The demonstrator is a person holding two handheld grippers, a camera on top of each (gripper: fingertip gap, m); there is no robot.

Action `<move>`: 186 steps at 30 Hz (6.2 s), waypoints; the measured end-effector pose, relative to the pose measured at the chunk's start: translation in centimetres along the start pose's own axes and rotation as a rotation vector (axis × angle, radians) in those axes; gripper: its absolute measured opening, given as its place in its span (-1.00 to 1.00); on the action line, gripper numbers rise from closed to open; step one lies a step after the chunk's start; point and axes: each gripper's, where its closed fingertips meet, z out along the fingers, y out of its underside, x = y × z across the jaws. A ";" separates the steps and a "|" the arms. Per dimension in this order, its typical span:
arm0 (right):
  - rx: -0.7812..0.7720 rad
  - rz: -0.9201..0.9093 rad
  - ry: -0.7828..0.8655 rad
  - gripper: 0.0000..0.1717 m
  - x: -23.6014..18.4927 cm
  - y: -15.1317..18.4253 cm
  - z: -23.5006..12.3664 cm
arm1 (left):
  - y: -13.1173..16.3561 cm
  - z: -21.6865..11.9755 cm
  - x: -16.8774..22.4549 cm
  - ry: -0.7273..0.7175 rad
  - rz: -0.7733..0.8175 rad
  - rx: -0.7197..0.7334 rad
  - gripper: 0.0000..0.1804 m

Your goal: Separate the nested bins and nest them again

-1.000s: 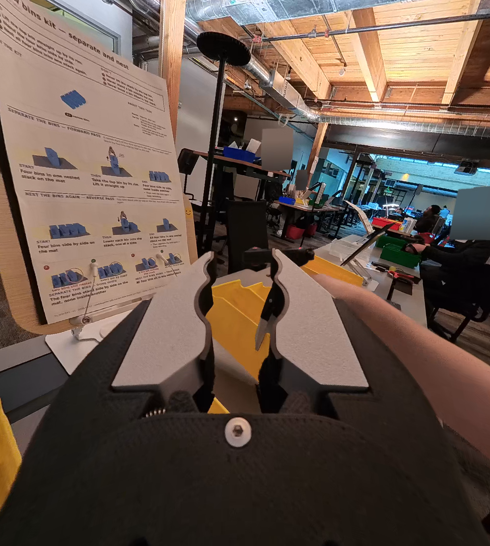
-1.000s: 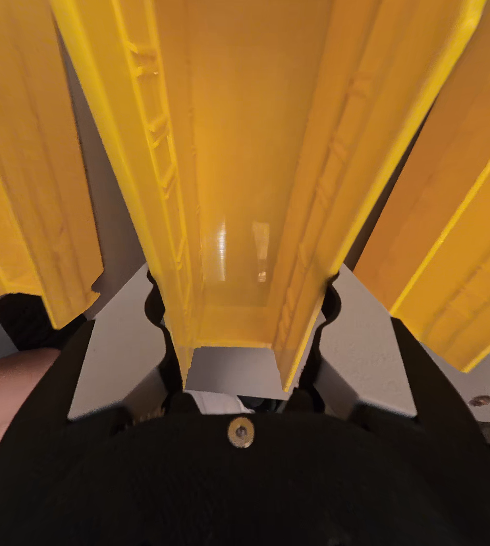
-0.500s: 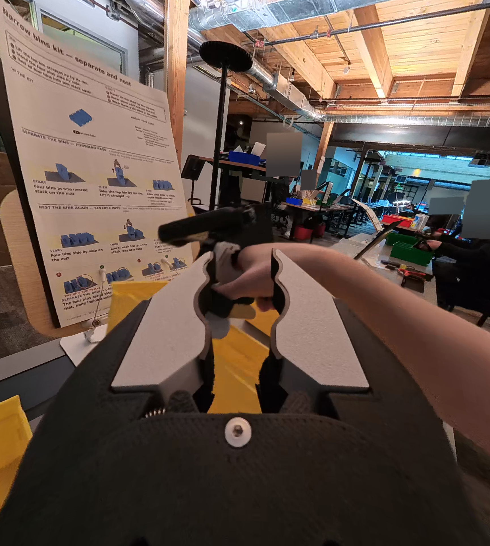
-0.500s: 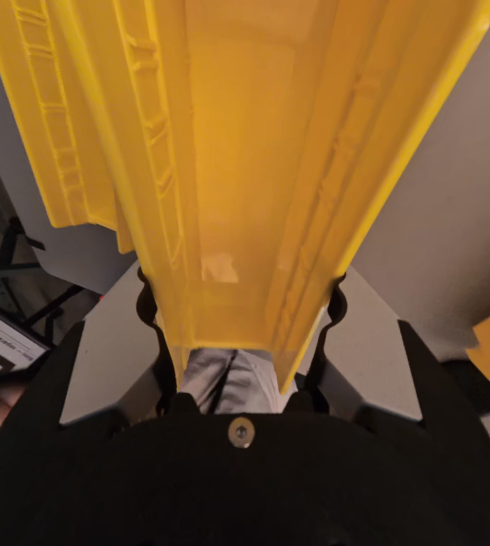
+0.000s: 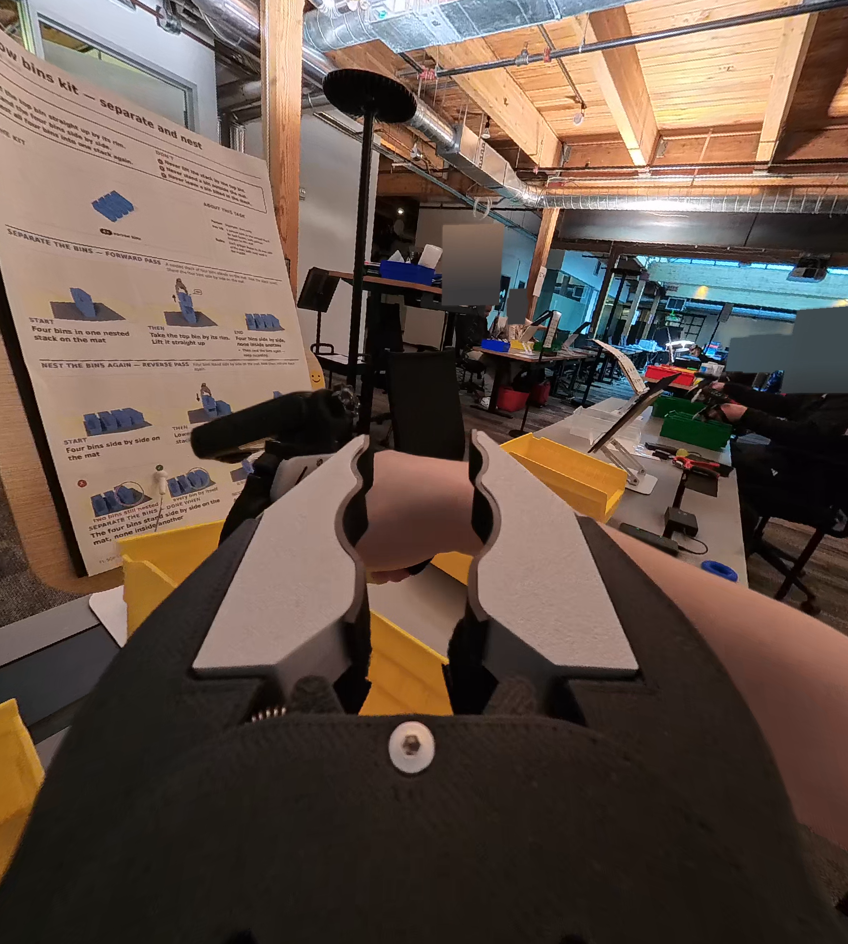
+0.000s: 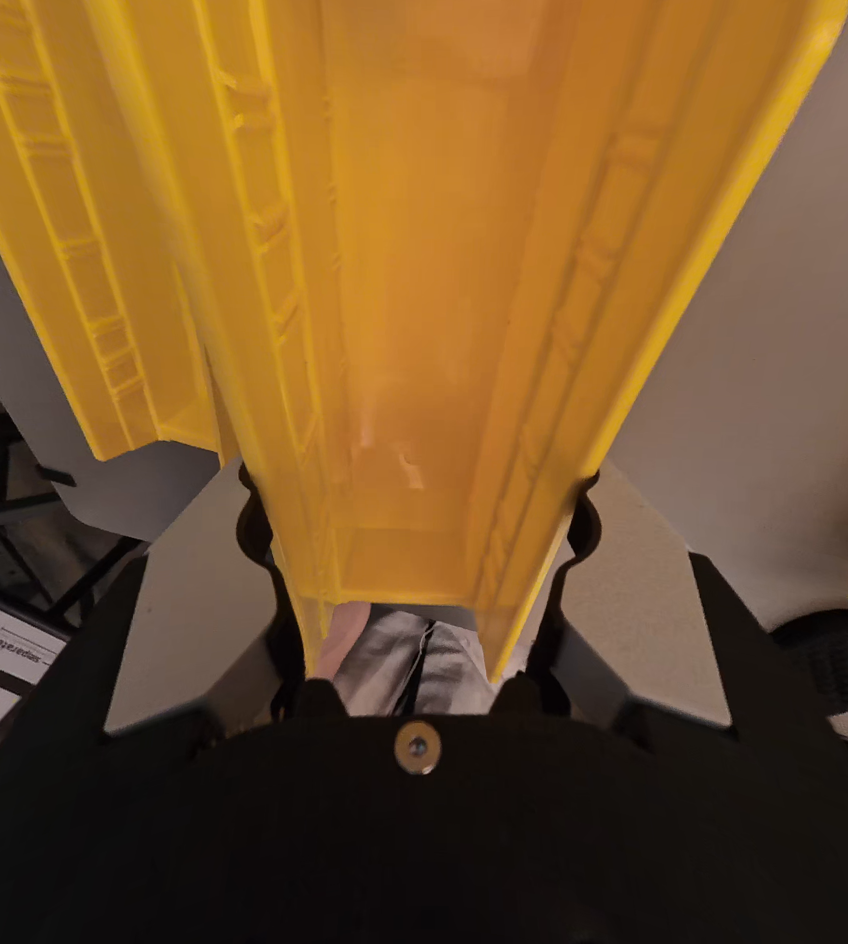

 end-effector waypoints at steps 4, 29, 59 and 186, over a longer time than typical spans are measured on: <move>0.030 0.050 -0.046 0.44 -0.2 -0.4 0.4 | 0.2 0.2 0.2 0.008 -0.001 -0.008 -0.60; 0.076 0.026 0.114 0.39 2.1 -1.7 2.9 | 1.4 1.1 1.1 0.029 0.021 -0.075 -0.60; 0.307 -0.046 0.139 0.41 2.9 -4.2 4.9 | 2.8 1.9 1.7 0.042 0.037 -0.150 -0.58; 0.139 0.114 0.123 0.28 35.9 8.1 -1.5 | 5.0 2.5 1.0 0.001 0.057 -0.269 -0.56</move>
